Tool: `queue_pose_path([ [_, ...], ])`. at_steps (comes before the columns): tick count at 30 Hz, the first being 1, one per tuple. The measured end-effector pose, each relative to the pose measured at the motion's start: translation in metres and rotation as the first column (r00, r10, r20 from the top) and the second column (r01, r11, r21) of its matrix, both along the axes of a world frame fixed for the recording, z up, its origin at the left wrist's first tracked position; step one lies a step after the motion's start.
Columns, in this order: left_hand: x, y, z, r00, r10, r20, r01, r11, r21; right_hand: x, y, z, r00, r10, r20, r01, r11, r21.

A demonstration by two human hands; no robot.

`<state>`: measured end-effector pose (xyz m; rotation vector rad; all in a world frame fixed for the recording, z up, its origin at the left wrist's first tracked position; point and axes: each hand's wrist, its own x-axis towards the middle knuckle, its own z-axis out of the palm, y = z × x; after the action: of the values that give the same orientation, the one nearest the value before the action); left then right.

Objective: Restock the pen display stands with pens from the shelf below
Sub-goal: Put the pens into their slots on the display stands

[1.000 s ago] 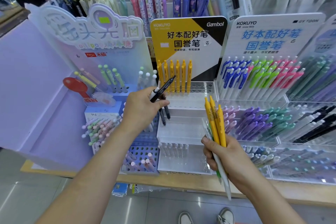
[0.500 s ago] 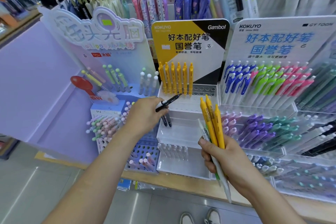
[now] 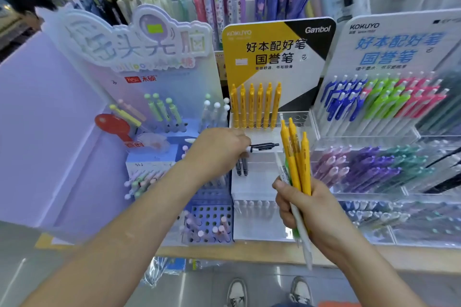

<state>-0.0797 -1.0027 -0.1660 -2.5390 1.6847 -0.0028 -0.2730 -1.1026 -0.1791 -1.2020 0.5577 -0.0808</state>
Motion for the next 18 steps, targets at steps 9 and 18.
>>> queue_pose_path([
  [9, 0.014, -0.006, 0.016, 0.988, -0.149, -0.028, 0.149, 0.989, 0.005, 0.009, 0.043, 0.007, 0.977, -0.209, 0.042, 0.205, 0.974, 0.096],
  [18, 0.016, -0.010, 0.024, 0.975, -0.031, -0.220, 0.023, 0.999, -0.043, 0.009, 0.049, 0.008, 0.941, -0.331, 0.064, 0.316, 0.932, 0.178],
])
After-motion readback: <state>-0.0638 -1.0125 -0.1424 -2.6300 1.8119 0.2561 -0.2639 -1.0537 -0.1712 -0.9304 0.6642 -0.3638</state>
